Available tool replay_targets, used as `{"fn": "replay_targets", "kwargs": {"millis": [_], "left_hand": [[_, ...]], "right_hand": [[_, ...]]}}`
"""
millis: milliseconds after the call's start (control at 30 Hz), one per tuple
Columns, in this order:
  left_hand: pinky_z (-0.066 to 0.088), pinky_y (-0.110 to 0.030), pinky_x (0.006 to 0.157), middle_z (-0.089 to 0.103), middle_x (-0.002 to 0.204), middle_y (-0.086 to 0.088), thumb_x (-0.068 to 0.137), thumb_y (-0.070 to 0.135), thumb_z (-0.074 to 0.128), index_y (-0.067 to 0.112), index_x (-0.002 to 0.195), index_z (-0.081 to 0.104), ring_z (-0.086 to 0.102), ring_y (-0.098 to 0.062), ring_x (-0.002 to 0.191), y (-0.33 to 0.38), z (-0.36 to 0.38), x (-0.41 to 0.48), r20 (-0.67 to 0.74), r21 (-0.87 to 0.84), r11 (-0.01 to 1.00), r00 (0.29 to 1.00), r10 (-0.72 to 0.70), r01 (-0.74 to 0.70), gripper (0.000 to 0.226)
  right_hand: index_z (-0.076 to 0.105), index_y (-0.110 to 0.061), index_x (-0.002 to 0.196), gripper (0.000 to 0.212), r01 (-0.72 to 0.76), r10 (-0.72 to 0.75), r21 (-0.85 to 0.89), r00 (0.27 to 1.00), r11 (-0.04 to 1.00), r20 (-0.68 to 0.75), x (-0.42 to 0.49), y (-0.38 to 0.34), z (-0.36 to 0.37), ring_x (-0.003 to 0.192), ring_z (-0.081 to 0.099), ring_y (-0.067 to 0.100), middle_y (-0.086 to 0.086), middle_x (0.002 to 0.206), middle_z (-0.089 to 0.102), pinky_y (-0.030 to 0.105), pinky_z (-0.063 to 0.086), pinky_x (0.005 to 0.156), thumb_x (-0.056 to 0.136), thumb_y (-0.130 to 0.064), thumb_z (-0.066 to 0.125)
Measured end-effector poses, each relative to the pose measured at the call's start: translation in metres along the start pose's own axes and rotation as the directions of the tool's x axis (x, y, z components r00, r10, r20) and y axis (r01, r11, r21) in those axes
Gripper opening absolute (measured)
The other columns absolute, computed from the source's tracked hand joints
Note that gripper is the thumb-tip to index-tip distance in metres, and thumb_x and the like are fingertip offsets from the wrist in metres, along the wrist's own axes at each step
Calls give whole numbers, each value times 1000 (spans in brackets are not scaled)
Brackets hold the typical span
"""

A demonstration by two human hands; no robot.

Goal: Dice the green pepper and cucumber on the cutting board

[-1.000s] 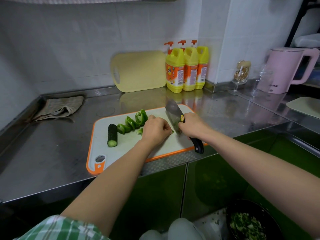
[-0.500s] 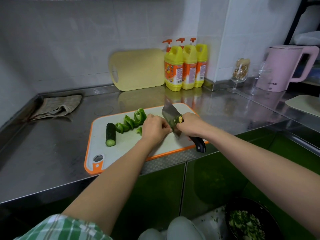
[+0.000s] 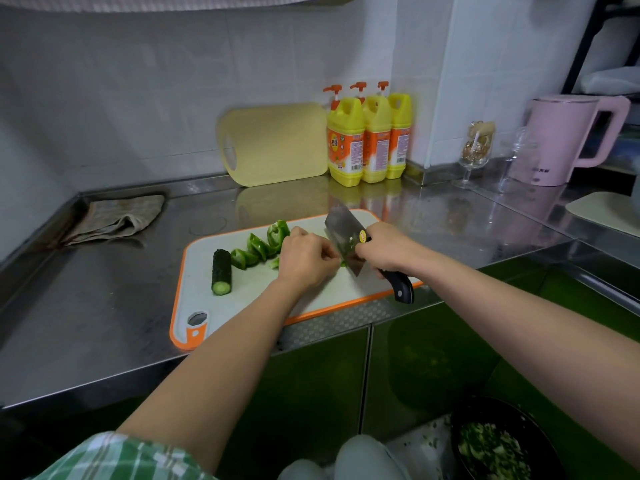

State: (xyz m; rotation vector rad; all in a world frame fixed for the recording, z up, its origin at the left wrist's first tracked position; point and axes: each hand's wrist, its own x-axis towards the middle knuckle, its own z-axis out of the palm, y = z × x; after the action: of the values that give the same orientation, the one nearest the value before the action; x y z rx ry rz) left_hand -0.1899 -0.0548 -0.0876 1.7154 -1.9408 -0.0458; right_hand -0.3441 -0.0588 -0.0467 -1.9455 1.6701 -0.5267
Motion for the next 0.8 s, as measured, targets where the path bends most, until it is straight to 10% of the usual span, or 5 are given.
{"fn": "replay_targets", "kwargs": {"millis": [433, 633, 800], "left_hand": [[42, -33, 78, 73, 83, -2, 78, 25, 65, 23, 84, 78, 47, -27, 99, 6, 7, 2, 0, 28, 999, 1000, -25, 25, 14], [39, -33, 80, 71, 83, -1, 82, 28, 67, 26, 90, 78, 45, -26, 102, 6, 6, 3, 13, 49, 999, 1000, 10, -11, 14], [31, -35, 85, 66, 104, 0, 84, 29, 65, 28, 111, 71, 43, -26, 110, -5, -9, 3, -122, 116, 992, 991, 57, -42, 28]], "right_hand": [[43, -7, 72, 13, -40, 43, -108, 999, 993, 21, 7, 1, 9, 50, 58, 30, 16, 59, 54, 28, 46, 47, 85, -5, 44], [38, -15, 66, 24, -24, 16, -68, 993, 997, -113, 13, 6, 7, 85, 65, 38, 15, 79, 53, 39, 52, 70, 88, -11, 48], [43, -12, 65, 25, 6, 6, 120, 995, 993, -103, 5, 4, -7, 58, 54, 29, 11, 59, 50, 30, 44, 56, 90, -7, 47]]}}
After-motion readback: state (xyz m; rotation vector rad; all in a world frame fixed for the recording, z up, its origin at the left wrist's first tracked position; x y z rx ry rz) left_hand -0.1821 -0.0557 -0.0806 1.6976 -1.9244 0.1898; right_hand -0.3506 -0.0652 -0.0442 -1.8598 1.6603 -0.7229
